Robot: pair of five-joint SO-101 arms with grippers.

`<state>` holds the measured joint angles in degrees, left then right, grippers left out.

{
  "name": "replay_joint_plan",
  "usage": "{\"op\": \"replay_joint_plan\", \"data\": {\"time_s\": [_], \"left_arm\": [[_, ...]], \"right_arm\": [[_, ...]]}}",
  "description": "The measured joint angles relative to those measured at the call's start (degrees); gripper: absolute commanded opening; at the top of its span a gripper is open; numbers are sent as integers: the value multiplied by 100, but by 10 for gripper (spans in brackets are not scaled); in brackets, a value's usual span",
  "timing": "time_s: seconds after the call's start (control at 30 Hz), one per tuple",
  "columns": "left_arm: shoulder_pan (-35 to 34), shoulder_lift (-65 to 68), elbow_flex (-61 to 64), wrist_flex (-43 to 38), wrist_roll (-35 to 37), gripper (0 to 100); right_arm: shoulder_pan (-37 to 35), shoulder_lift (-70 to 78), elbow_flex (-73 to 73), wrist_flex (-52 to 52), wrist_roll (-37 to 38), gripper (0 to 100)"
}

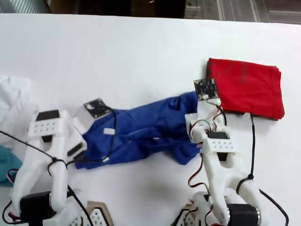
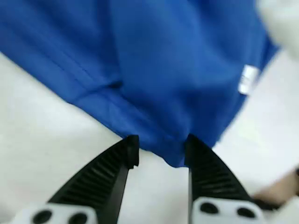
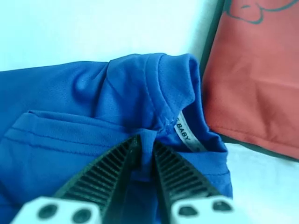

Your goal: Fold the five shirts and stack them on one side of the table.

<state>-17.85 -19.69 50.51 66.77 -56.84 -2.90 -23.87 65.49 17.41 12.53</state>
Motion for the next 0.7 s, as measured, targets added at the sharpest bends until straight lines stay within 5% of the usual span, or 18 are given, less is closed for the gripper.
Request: {"op": "replay_joint_plan", "data": {"time_s": [0.3, 0.43, 0.7], "left_arm": [[-18, 0, 545, -826, 141, 184], [-185, 0, 589, -1160, 141, 27], [-712, 0, 607, -1723, 132, 26]], "right_arm": [[0, 0, 0, 0, 0, 20], [0, 0, 0, 0, 0, 20], [0, 0, 0, 0, 0, 20]]}}
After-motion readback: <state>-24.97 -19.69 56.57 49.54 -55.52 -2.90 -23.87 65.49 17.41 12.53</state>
